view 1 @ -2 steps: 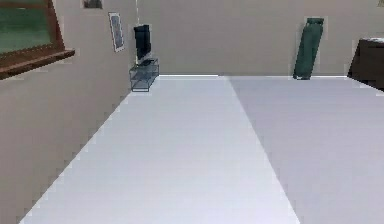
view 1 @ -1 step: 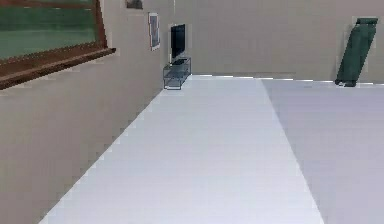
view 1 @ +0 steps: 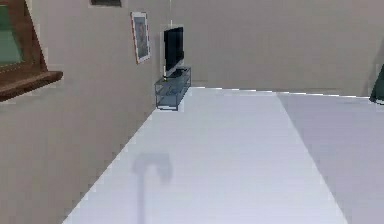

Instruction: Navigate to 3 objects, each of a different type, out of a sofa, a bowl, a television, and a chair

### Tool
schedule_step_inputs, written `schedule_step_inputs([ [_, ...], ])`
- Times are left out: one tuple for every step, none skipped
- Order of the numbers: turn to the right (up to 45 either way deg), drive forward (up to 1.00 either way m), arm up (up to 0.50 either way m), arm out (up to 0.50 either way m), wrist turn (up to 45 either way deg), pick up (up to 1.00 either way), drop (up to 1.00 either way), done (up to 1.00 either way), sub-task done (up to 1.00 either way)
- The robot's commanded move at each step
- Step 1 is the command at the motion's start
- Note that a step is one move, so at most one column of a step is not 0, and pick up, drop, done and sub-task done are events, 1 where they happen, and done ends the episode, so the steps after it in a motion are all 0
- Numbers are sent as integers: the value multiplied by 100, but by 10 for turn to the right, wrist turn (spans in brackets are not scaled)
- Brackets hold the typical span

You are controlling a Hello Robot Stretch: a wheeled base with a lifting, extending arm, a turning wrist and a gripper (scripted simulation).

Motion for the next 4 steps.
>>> schedule_step_inputs([
  [0,100,0,0,0,0,0,0,0],
  [0,100,0,0,0,0,0,0,0],
  [-30,0,0,0,0,0,0,0,0],
  [0,45,0,0,0,0,0,0,0],
])
